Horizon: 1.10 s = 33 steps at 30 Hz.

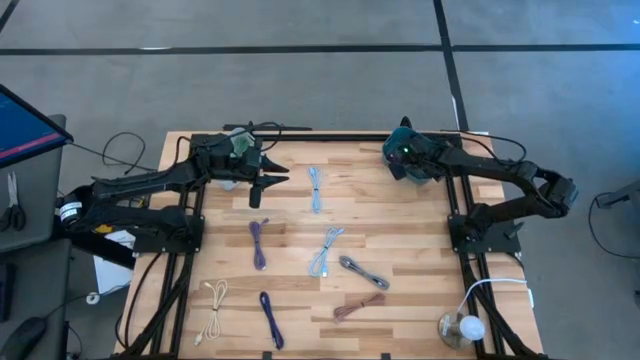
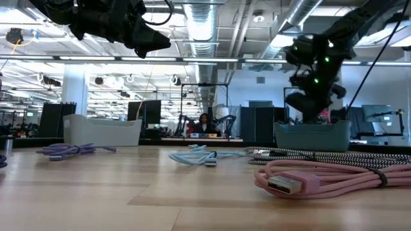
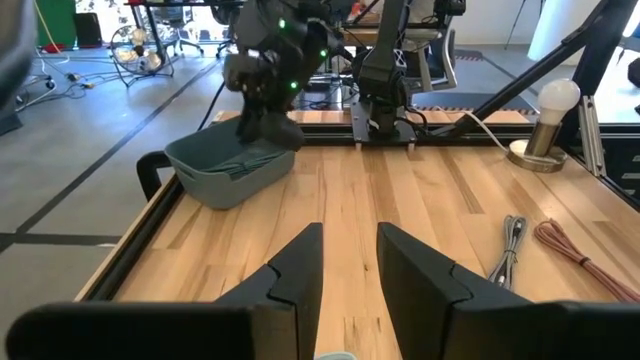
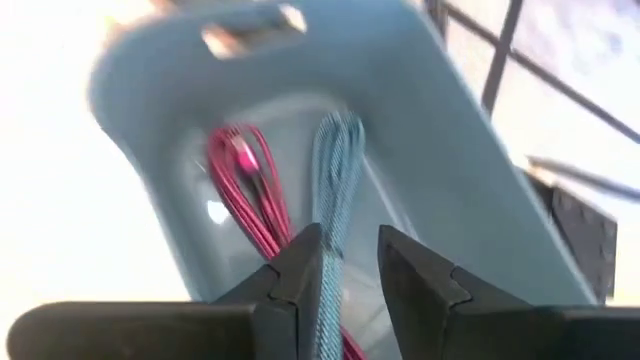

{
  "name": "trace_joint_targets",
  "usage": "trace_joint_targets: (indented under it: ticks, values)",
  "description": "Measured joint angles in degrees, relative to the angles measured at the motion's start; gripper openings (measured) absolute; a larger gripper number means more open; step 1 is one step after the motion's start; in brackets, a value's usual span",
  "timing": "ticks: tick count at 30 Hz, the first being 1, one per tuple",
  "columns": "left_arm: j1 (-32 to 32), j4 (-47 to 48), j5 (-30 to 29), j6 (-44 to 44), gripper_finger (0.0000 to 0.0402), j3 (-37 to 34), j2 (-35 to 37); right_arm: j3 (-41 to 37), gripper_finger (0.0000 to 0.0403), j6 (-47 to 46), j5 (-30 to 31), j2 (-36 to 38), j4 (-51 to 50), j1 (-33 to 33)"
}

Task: Pick & Place USB Port
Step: Put the top blue charger cable into the white bin

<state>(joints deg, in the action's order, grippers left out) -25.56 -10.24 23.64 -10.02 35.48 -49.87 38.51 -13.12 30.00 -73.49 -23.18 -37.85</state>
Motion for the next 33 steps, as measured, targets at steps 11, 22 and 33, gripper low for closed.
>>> trace_joint_targets:
  ticks: [11, 22, 33]
  values:
    - [0.0, 1.7, 0.0, -0.2, 0.0097, 0.0, 0.0, 9.9, 0.0093, 2.3, -17.9, 0.0, 4.6, 10.7]
    - [0.0, 1.6, 0.0, -0.2, 0.0097, 0.0, 0.0, 10.0, 0.0093, 3.2, -30.2, 0.0, 14.1, 21.1]
    - [0.0, 1.0, 0.0, -0.2, 0.0097, 0.0, 0.0, 10.0, 0.0093, 3.1, -30.1, 0.0, 25.5, 24.7]
